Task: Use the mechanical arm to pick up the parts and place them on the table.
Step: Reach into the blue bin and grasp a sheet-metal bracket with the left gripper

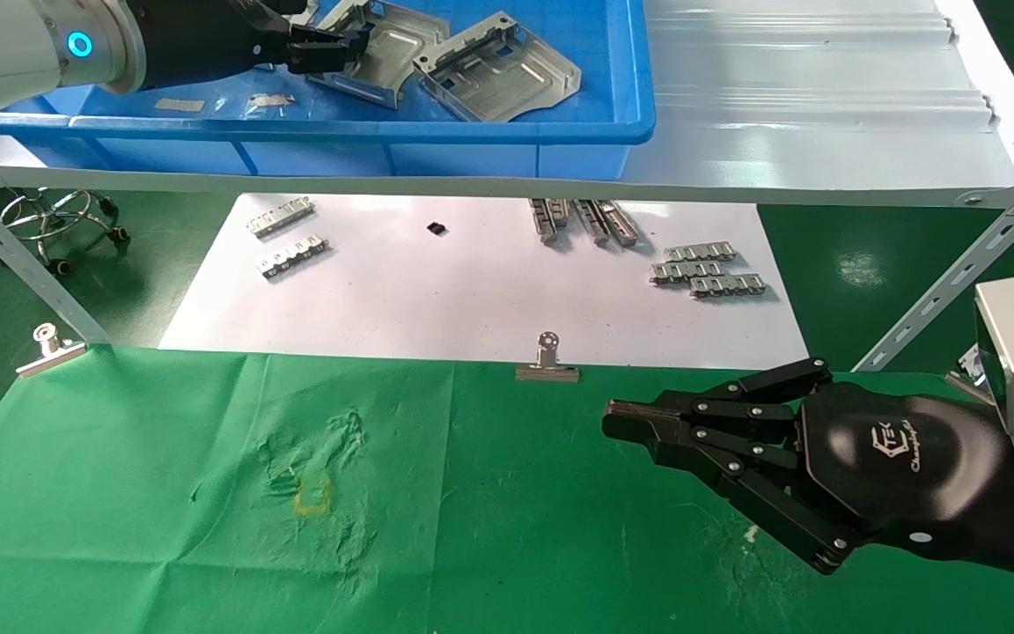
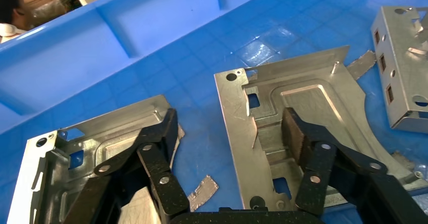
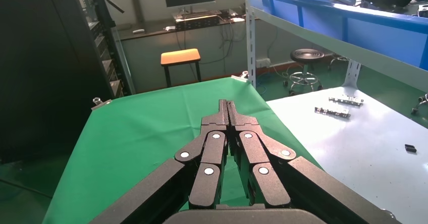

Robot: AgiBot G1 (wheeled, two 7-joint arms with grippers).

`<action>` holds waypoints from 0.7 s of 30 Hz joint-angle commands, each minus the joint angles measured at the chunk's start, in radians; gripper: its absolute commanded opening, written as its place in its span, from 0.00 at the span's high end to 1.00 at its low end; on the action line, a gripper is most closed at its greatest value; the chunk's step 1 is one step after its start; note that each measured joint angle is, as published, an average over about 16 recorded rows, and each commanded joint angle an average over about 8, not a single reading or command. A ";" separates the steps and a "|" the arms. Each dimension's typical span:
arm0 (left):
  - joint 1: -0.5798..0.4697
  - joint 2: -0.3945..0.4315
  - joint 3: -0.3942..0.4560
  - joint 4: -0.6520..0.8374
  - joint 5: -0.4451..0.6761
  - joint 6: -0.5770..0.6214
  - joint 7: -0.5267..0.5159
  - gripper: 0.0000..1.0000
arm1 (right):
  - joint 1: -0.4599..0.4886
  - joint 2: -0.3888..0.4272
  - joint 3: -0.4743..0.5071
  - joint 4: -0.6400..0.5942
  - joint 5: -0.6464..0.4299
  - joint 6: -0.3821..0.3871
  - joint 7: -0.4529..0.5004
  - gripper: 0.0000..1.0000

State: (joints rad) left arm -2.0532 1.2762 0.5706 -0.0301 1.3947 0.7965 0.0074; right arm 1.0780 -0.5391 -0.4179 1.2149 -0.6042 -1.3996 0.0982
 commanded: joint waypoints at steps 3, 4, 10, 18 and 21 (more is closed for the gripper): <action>-0.001 0.005 0.001 0.010 0.001 -0.008 0.006 1.00 | 0.000 0.000 0.000 0.000 0.000 0.000 0.000 1.00; -0.001 0.005 0.001 0.011 0.001 -0.009 0.008 1.00 | 0.000 0.000 0.000 0.000 0.000 0.000 0.000 1.00; 0.002 0.007 0.000 0.018 0.000 -0.013 0.015 1.00 | 0.000 0.000 0.000 0.000 0.000 0.000 0.000 1.00; 0.005 0.003 -0.002 0.024 -0.002 -0.015 0.020 1.00 | 0.000 0.000 0.000 0.000 0.000 0.000 0.000 1.00; 0.004 0.001 -0.002 0.025 -0.003 -0.014 0.021 1.00 | 0.000 0.000 0.000 0.000 0.000 0.000 0.000 1.00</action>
State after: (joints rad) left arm -2.0510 1.2771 0.5672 -0.0063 1.3902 0.7835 0.0284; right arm 1.0780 -0.5391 -0.4179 1.2149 -0.6042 -1.3996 0.0982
